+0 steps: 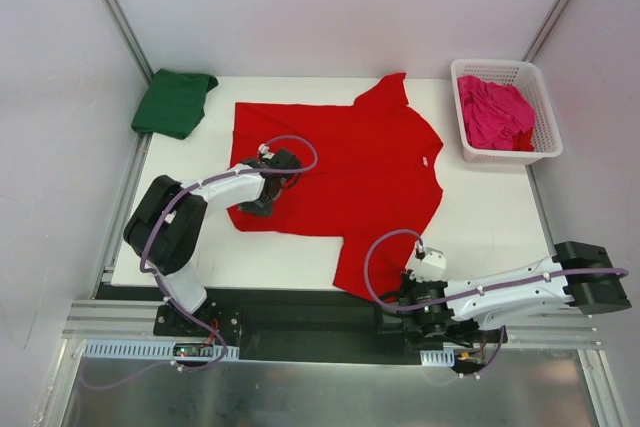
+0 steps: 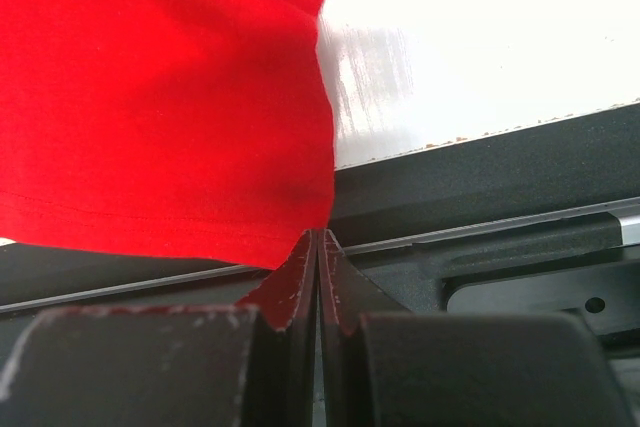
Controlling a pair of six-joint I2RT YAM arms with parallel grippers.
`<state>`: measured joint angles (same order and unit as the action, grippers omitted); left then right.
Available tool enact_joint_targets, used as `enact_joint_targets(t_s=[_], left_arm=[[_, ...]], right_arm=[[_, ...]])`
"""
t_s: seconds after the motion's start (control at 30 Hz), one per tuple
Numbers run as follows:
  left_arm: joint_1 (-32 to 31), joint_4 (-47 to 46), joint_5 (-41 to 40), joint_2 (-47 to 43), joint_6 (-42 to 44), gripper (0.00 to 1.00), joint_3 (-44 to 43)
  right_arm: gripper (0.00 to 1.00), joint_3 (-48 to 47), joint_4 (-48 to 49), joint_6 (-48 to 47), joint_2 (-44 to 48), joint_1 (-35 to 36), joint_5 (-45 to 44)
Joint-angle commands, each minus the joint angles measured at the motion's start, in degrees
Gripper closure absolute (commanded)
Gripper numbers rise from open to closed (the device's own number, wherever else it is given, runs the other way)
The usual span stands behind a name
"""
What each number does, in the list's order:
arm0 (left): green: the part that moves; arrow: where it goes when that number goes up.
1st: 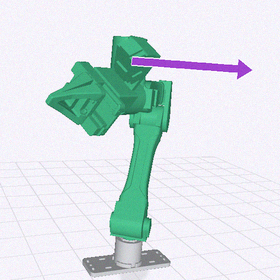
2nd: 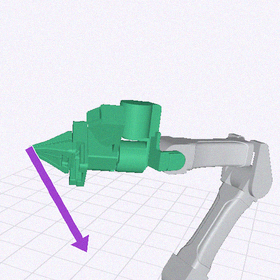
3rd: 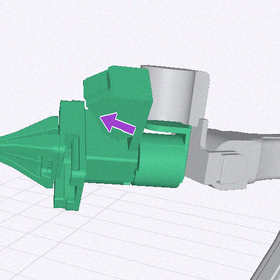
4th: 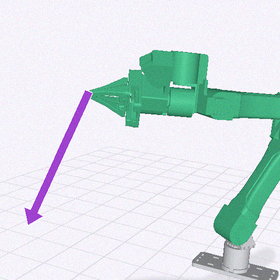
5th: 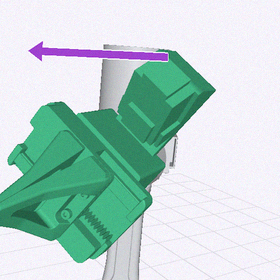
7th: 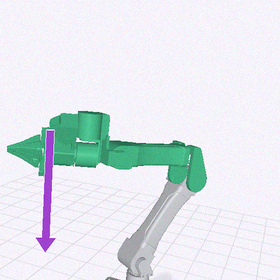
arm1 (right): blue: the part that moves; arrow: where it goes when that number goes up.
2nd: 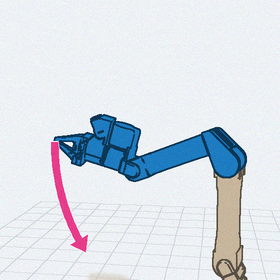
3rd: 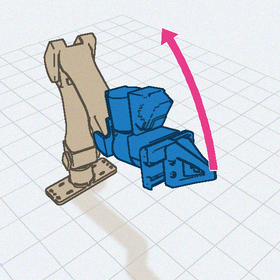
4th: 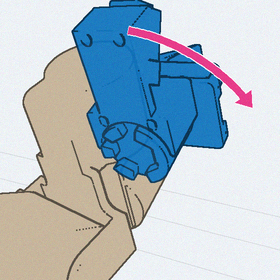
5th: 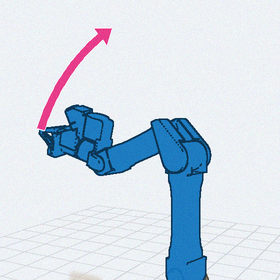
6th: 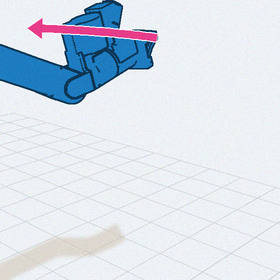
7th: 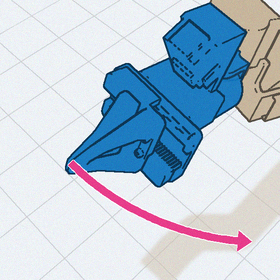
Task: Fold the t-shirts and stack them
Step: Grap the side of the flattened tshirt closest away from the robot with both arms
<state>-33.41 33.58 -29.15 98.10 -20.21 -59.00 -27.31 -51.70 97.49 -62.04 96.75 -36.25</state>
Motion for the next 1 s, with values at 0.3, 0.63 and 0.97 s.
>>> enact_joint_targets(t_s=[0.3, 0.63, 0.97], left_arm=[[-0.69, 1.75, -1.7, 1.3, 0.25, 0.61, -2.34], [-0.78, 3.15, -2.58, 4.9, 1.31, 0.66, -4.01], [-0.69, 4.3, -4.25, 5.43, 0.78, 0.94, -3.93]], right_arm=[[0.98, -0.81, -2.17, 1.56, -0.01, 0.28, -1.54], [0.98, -0.2, -2.61, 1.91, 1.13, 0.28, -1.72], [0.98, -0.11, -2.61, 2.0, 1.22, 0.28, -2.07]])
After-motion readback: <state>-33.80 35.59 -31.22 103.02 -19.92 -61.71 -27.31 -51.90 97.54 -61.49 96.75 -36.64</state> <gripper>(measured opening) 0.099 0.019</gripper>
